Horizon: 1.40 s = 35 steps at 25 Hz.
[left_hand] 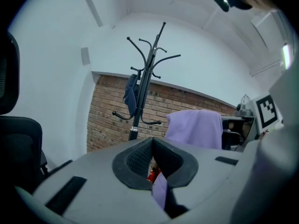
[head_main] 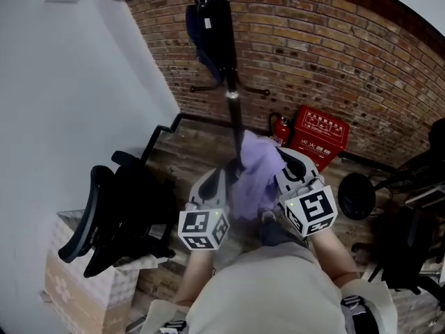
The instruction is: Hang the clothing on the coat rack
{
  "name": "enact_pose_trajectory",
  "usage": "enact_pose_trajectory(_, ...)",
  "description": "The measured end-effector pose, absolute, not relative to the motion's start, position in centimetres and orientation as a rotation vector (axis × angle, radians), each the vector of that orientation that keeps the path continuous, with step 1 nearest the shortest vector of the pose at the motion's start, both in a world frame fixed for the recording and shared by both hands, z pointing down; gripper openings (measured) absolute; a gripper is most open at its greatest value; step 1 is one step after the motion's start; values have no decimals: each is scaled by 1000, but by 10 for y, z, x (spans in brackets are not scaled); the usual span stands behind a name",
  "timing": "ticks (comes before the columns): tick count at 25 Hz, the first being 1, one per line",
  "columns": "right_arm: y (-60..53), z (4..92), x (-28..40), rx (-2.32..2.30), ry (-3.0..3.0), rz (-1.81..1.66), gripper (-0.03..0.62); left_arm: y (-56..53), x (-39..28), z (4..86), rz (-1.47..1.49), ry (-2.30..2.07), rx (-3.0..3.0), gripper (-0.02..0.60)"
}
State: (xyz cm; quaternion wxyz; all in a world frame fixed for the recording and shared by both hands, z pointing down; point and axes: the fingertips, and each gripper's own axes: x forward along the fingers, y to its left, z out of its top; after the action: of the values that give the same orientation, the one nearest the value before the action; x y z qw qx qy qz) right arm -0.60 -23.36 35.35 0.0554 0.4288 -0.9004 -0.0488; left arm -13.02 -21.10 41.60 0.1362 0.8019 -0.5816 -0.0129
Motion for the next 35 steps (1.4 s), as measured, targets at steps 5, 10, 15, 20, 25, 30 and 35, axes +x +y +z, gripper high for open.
enact_pose_trajectory(5,-269,348,-12,1193,-2762,-195,17,-248,-125,412,-60,-1745,2284,3)
enact_pose_trajectory(10,-301,334,-17,1124,-2797,-229,17,-276,-125,404,-80,-1807,2255,3)
enact_pose_trajectory(15,-331,320,-17,1115,-2821,-258,17,-296,-127,404,-86,-1849,2227,3)
enact_pose_trajectory(20,-356,302,-14,1121,-2849,-291,17,-308,-127,405,-86,-1884,2199,3)
enact_pose_trajectory(25,-375,282,-13,1117,-2866,-335,17,-320,-127,405,-87,-1903,2183,3)
enact_pose_trajectory(30,-392,262,-16,1090,-2875,-397,17,-328,-122,404,-87,-1911,2182,3)
enact_pose_trajectory(35,-415,241,-15,1091,-2868,-476,18,-335,-119,405,-81,-1916,2177,3)
